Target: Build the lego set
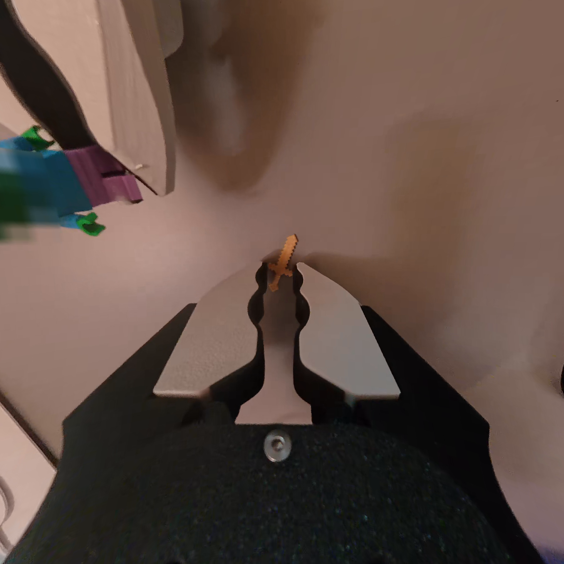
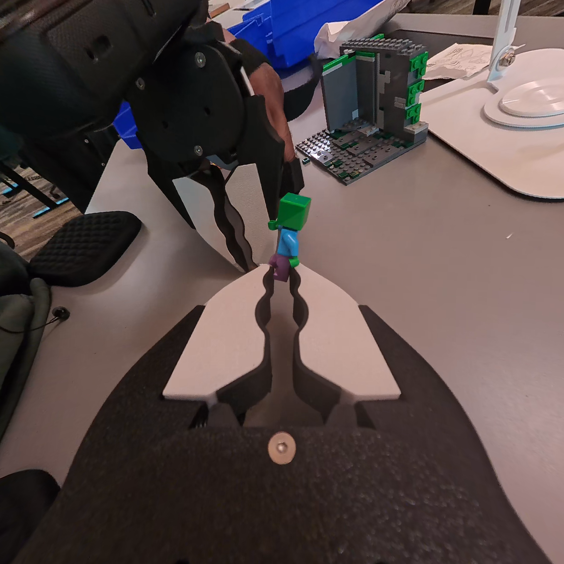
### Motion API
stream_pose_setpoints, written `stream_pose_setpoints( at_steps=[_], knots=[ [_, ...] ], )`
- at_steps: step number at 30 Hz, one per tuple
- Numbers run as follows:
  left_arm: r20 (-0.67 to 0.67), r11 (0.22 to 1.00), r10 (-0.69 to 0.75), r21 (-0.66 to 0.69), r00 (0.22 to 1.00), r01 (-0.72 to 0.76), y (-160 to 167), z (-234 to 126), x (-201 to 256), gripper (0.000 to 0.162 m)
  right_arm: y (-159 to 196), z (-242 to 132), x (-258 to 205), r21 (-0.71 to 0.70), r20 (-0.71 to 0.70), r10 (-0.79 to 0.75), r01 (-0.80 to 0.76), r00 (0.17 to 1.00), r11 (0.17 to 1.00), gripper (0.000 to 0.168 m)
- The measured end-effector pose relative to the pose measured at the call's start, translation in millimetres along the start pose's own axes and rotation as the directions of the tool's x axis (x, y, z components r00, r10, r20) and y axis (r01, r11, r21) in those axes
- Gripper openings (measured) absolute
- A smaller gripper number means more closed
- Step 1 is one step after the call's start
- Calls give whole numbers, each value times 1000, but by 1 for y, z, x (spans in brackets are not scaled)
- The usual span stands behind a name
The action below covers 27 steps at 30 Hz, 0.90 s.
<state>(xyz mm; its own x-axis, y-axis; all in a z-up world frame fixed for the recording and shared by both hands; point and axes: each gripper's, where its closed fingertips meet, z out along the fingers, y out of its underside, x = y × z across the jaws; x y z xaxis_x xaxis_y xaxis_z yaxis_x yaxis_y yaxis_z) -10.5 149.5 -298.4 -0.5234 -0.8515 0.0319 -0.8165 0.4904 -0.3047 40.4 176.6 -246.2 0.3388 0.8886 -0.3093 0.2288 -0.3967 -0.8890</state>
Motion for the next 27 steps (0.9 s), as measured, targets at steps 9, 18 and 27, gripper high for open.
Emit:
stream_pose_setpoints(
  at_steps=[9, 18, 27],
  knots=[
    [135, 978, -124, 185, 983, 98, -3, -4, 2, 8, 3, 2, -1, -19, 1, -16, 16, 1000, 1000, 9],
    [246, 894, -269, 424, 931, 147, -20, -25, 7, 9, 5, 4, -5, -31, 3, -36, 36, 999, 999, 9],
    [178, 520, -593, 829, 785, 205, -42, -82, -12, 9, -8, 6, -13, 50, -14, -80, 81, 997, 995, 9]
  ],
)
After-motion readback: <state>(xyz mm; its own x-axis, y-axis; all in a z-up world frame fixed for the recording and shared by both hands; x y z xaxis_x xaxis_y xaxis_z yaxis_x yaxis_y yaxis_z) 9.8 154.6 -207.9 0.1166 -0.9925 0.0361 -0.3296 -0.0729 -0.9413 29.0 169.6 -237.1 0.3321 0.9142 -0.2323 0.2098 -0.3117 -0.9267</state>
